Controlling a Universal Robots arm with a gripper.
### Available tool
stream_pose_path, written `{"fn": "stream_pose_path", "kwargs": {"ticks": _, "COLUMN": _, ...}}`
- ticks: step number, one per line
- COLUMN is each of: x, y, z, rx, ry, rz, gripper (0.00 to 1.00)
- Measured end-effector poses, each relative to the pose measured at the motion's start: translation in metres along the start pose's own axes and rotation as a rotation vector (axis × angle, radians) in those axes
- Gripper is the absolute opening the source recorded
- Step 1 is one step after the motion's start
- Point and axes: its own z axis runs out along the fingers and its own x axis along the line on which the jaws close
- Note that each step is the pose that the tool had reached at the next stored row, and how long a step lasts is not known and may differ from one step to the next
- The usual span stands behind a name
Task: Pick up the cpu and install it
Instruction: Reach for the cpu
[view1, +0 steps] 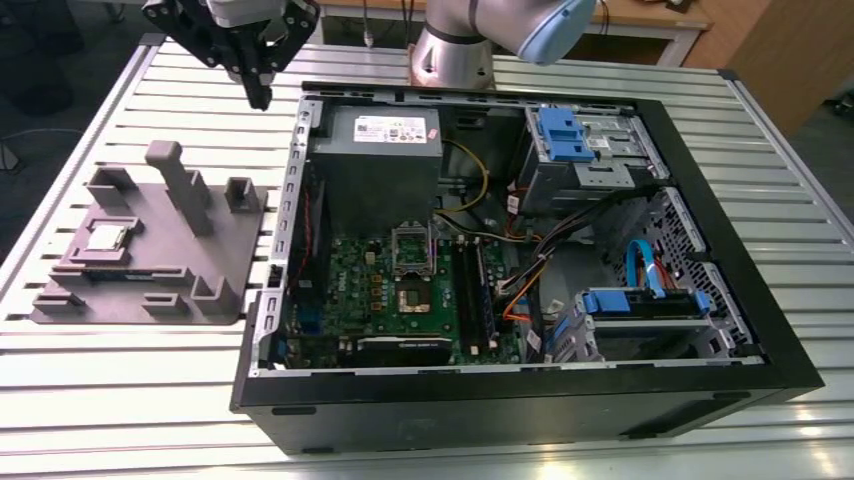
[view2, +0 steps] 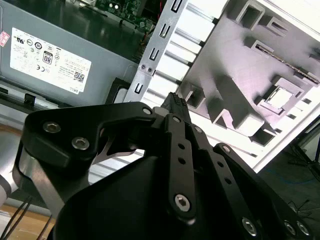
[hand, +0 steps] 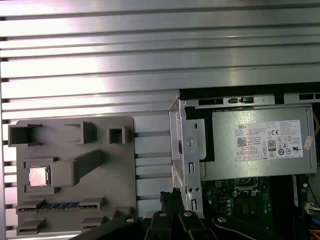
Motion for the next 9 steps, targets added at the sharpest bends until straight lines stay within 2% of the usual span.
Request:
{"fn": "stream_pose_path", "kwargs": {"ticks": 1, "x": 0.0002, "y": 0.0, "z": 0.0, "rx": 0.0001, "ry": 0.0001, "rz": 0.0, "gripper": 0.1}}
{"fn": "stream_pose_path", "kwargs": {"ticks": 3, "x": 0.0097, "y": -0.0007, "z": 0.0004, "rx": 0.0, "ry": 0.0001, "rz": 0.0, "gripper": 0.1}}
{"fn": "stream_pose_path", "kwargs": {"ticks": 9, "x": 0.0107, "y": -0.0008, "z": 0.0004, "rx": 0.0001, "ry": 0.0001, "rz": 0.0, "gripper": 0.1}}
